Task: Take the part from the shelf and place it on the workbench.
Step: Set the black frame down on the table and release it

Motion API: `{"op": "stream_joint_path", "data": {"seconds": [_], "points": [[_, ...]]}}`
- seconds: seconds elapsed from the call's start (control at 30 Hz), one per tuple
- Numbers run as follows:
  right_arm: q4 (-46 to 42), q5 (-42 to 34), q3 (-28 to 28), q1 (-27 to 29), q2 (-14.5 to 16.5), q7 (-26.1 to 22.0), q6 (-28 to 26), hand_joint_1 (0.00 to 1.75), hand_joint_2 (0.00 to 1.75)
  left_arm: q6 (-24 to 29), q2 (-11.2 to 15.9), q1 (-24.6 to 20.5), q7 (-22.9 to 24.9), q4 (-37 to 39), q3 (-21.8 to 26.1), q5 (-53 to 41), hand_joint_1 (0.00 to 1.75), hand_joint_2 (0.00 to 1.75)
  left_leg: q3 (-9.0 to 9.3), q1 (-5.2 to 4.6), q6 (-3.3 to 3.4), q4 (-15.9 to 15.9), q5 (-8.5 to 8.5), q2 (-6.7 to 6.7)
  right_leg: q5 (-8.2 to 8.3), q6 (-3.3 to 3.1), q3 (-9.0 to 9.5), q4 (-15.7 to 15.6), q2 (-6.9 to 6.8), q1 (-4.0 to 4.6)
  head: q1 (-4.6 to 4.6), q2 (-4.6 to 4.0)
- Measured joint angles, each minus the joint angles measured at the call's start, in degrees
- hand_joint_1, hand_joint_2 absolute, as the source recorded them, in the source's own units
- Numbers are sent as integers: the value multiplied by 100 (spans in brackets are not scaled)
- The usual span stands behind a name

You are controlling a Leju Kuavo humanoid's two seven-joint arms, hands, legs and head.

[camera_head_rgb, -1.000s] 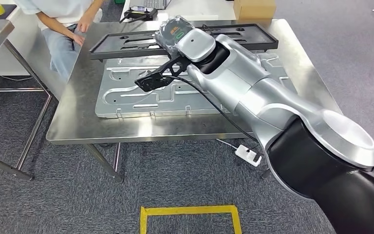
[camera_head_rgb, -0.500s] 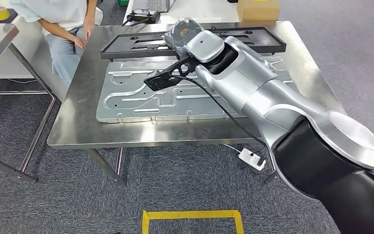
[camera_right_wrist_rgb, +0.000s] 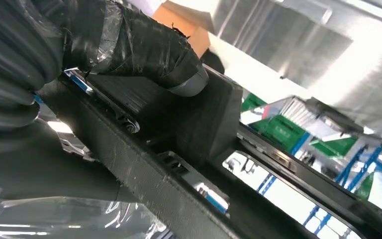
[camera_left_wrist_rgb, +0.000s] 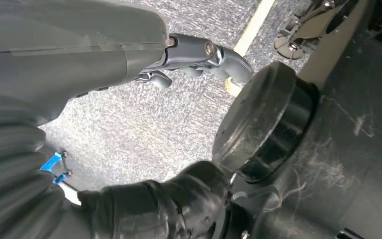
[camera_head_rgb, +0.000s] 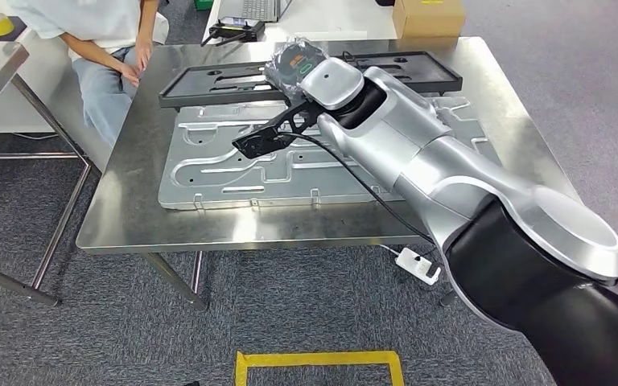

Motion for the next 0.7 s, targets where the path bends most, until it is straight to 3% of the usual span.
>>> {"op": "stream_joint_path", "data": {"seconds": [0.07,0.17,0.2,0.23,0.3,0.37,0.4,0.5,0.57,0.67,0.7], "points": [[0,0,0,14,8,-3,-2,175,175,-8,-4,-9,3,7,0,0,0,175,54,29,74,-48,0,5,-153,58,-114,264,-8,1,15,0],[2,0,0,88,9,-14,-5,175,175,-22,-19,-26,10,19,0,-2,0,175,105,35,143,-56,-42,11,-549,111,-690,1316,-15,-26,34,-1],[2,0,0,140,9,-20,-5,175,175,-28,-30,-29,11,22,0,-4,0,175,119,37,146,-47,-61,11,-566,124,-849,1548,-17,-40,35,-1],[2,0,0,188,9,-24,-4,175,175,-35,-40,-33,12,27,0,-6,0,175,133,41,143,-34,-83,8,-480,132,-915,1580,-20,-55,36,-1],[2,0,0,235,9,-31,-4,175,175,-48,-63,-38,14,38,0,-9,0,175,159,51,114,15,-140,-7,-68,126,-733,1030,-26,-82,38,-1],[2,0,0,230,19,-38,-2,175,175,-59,-79,-46,14,50,0,-10,0,175,158,39,57,80,-205,-24,203,97,-441,361,-28,-86,33,0],[1,0,0,232,30,-45,-1,175,175,-64,-86,-53,14,58,0,-11,0,175,155,32,24,102,-230,-28,239,81,-356,182,-25,-77,29,0],[0,1,0,247,56,-61,1,175,175,-72,-103,-72,13,76,0,-13,0,175,161,44,-69,95,-270,-26,206,13,-303,103,-10,-61,24,-1],[1,9,0,242,64,-60,1,175,175,-75,-109,-78,13,82,0,-13,0,175,91,56,-127,272,-390,-10,207,-45,-250,55,-12,-85,5,-1],[2,28,0,260,86,-72,10,175,175,-84,-114,-83,11,115,0,-7,0,175,-401,62,-185,1241,-779,6,177,-109,-186,37,-6,-89,-25,-1],[2,31,0,283,96,-82,14,175,175,-86,-117,-81,8,126,0,-3,0,175,-566,63,-193,1501,-820,6,160,-117,-168,40,1,-82,-25,-1]]}}
